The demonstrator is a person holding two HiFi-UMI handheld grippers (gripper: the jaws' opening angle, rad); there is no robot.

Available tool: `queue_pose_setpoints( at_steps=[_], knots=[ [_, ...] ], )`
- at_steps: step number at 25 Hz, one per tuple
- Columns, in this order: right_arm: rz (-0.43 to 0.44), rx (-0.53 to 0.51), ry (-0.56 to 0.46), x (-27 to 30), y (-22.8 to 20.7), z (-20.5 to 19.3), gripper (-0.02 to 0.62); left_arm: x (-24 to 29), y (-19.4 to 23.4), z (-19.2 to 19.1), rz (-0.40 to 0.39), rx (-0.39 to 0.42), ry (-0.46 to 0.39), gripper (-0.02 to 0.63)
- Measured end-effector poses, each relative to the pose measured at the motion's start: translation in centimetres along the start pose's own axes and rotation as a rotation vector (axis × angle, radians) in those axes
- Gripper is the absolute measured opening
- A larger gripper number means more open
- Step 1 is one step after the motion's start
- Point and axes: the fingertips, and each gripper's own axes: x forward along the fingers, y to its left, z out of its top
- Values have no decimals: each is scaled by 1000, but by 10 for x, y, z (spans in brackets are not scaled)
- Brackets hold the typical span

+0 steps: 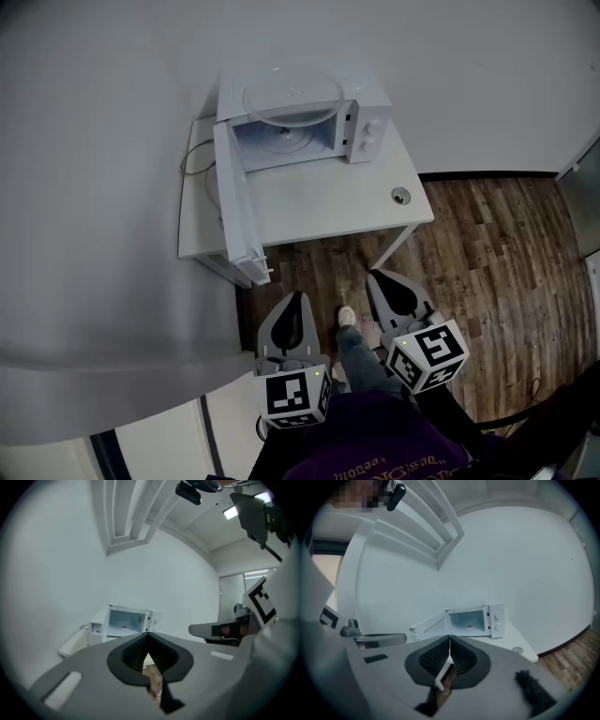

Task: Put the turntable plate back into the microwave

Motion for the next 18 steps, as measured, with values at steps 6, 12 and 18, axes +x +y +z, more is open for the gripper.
queue_pose_setpoints(
  at_steps=[6,12,18],
  knots=[
    [15,7,5,41,-35,14,9,56,-9,5,-30,-37,21,3],
    [28,1,19,82,-75,34,9,116,-13,18,-32,-36,31,3],
    [67,-17,31,117,-104,53,9,162,-1,33,37,-52,28,3]
  ],
)
